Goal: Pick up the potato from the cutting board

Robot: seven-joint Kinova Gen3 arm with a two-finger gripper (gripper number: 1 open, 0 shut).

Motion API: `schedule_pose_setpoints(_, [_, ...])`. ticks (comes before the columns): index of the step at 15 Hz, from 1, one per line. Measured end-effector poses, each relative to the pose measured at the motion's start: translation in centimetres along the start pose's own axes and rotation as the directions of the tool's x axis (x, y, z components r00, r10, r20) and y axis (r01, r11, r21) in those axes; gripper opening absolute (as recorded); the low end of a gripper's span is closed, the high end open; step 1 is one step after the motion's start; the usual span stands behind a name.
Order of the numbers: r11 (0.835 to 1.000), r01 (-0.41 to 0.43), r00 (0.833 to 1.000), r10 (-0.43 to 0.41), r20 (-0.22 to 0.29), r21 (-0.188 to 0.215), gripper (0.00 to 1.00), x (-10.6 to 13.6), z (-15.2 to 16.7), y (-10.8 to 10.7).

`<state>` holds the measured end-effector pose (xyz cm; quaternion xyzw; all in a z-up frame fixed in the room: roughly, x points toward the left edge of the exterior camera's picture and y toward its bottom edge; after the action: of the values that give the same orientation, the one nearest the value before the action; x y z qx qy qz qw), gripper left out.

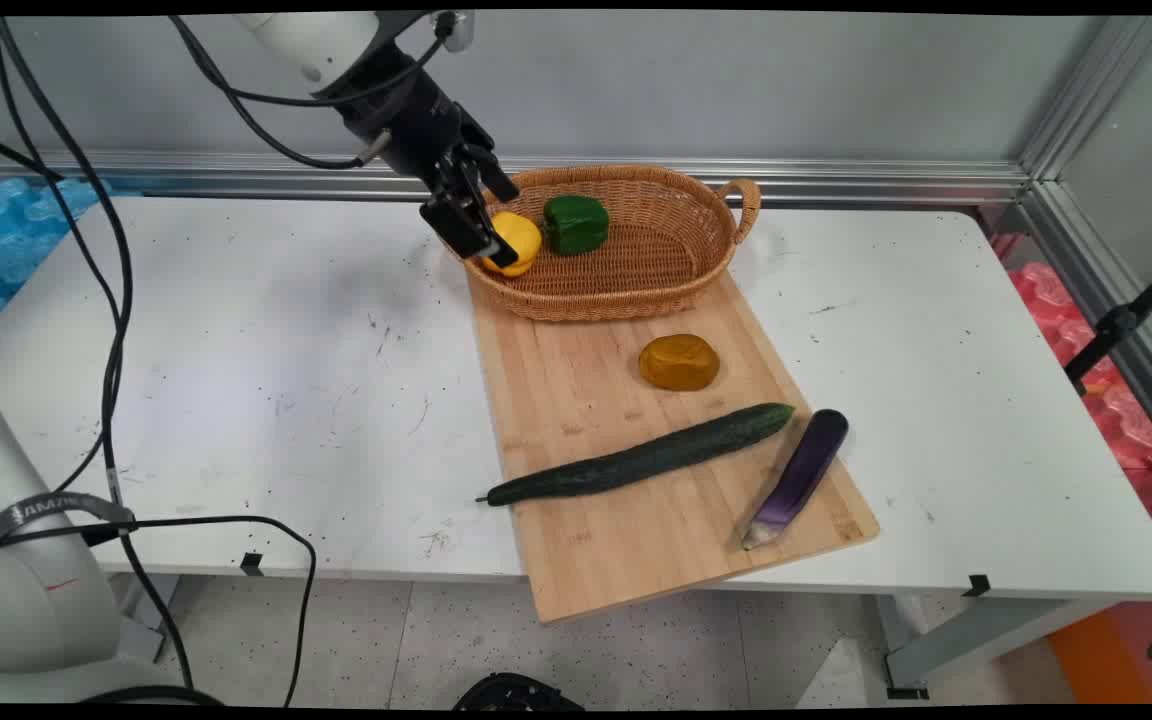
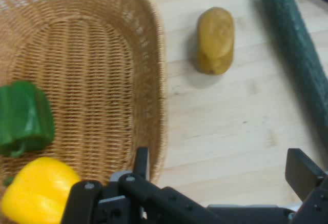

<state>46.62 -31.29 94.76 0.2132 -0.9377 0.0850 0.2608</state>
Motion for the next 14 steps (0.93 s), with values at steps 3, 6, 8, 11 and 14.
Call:
schedule_pose_setpoints(3, [1.0,0.015,1.0,-0.015,-0.013,-0.017,1.0,1.3,1.6,1.4])
schedule_pose_setpoints(6, [0.999,0.017,1.0,-0.018,-0.023,-0.026,1.0,2.8,4.0,2.1])
schedule_pose_setpoints(8, [0.999,0.014,1.0,-0.015,-0.024,-0.028,1.0,4.0,6.1,2.4])
schedule_pose_setpoints(11, [1.0,0.01,1.0,-0.01,-0.014,-0.026,1.0,5.3,9.1,2.6])
schedule_pose_setpoints(14, [1.0,0.011,1.0,-0.011,0.004,-0.023,1.0,6.6,12.6,2.7])
